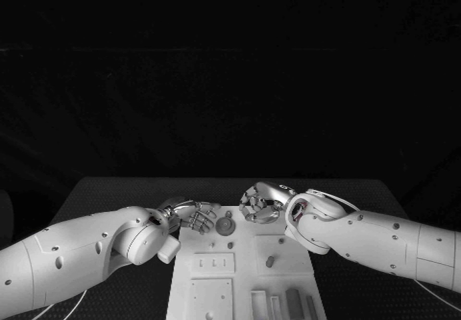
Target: Assemble the parts on the task board
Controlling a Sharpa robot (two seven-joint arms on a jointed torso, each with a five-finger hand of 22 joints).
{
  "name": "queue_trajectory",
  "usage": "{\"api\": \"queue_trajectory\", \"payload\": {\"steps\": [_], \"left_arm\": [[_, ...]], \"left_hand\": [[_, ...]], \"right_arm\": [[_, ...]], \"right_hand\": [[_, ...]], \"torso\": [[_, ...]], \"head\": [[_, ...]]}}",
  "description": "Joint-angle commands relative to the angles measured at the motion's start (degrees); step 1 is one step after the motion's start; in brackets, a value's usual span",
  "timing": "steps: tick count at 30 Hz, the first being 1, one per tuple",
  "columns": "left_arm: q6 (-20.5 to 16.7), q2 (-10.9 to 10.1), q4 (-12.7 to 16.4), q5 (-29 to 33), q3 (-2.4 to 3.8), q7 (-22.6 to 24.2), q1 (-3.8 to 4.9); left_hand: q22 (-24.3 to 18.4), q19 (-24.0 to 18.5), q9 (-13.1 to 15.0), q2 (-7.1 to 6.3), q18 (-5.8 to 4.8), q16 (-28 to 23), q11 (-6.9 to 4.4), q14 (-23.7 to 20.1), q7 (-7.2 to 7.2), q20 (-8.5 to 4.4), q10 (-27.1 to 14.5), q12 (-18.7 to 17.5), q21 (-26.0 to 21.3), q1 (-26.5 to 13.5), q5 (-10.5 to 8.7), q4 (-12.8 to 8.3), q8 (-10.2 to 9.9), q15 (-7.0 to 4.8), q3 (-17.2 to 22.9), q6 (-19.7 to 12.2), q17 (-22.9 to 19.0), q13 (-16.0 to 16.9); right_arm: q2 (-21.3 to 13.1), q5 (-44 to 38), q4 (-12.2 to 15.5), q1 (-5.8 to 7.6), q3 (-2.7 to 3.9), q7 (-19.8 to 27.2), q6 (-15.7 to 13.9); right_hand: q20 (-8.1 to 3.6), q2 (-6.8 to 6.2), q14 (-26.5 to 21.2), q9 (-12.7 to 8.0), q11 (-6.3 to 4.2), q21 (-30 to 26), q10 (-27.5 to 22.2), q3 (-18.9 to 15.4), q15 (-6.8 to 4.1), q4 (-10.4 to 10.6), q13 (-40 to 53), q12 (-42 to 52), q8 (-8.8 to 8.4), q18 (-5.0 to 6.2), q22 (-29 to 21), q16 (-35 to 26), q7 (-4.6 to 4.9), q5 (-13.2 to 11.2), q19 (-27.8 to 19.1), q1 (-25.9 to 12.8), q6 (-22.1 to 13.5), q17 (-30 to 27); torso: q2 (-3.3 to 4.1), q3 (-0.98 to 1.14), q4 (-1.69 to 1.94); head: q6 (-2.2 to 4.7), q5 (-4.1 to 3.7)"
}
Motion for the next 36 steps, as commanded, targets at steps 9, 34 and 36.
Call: {"api": "queue_trajectory", "payload": {"steps": [9, 34, 36], "left_arm": [[-0.9, 1.7, 1.3, -1.1, -0.03, -3.1, 0.05], [0.3, 1.9, 1.9, -1.2, -0.03, -3.4, 0.06], [0.1, 1.8, 1.9, -1.2, -0.03, -3.3, 0.06]], "left_hand": [[0.5, -0.4, 0.0, 0.11, 0.69, -0.4, 0.08, 0.0, -0.3, -0.31, 0.3, -0.3, -0.1, -0.9, -0.22, 0.6, 0.6, 0.2, -0.1, 1.4, 0.2, 0.2], [0.6, -0.1, -0.4, 1.86, 0.66, -0.3, -0.31, 0.5, -0.54, -0.39, 1.3, -0.1, 0.2, 0.7, -0.1, -0.5, 0.7, 0.02, 0.2, 2.4, 0.7, 0.6], [0.6, 0.0, -0.5, 1.87, 0.65, -0.2, -0.38, 0.7, -0.62, -0.42, 1.5, -0.1, 0.2, 0.8, -0.1, -0.6, 0.7, -0.03, 0.1, 2.6, 0.8, 0.7]], "right_arm": [[2.3, -3.3, 3.5, -0.06, 0.02, -4.2, -1.8], [4.0, -5.0, 3.0, -0.48, 0.02, -4.6, -1.1], [4.0, -5.1, 3.0, -0.48, 0.02, -4.6, -1.0]], "right_hand": [[-0.19, -0.39, 0.4, 2.3, -0.19, 0.2, 0.6, 0.6, -0.22, 0.0, -0.1, 0.3, 0.72, 0.96, 0.4, 0.2, 2.06, 0.1, 0.6, -0.3, 2.6, 0.1], [-0.31, -0.42, 0.6, 2.4, -0.24, 0.3, 0.8, 0.9, -0.27, -0.1, -0.2, 0.3, 0.64, 0.96, 0.4, 0.2, 2.01, 0.1, 0.8, -0.4, 2.7, 0.0], [-0.31, -0.42, 0.6, 2.4, -0.24, 0.3, 0.8, 0.9, -0.27, -0.1, -0.2, 0.3, 0.64, 0.96, 0.4, 0.2, 2.01, 0.1, 0.8, -0.4, 2.7, 0.0]], "torso": [[0.1, 0.06, -0.02], [0.11, 0.05, -0.09], [0.09, 0.05, -0.13]], "head": [[-0.12, 0.88], [-1.0, 0.88], [-1.11, 0.85]]}}
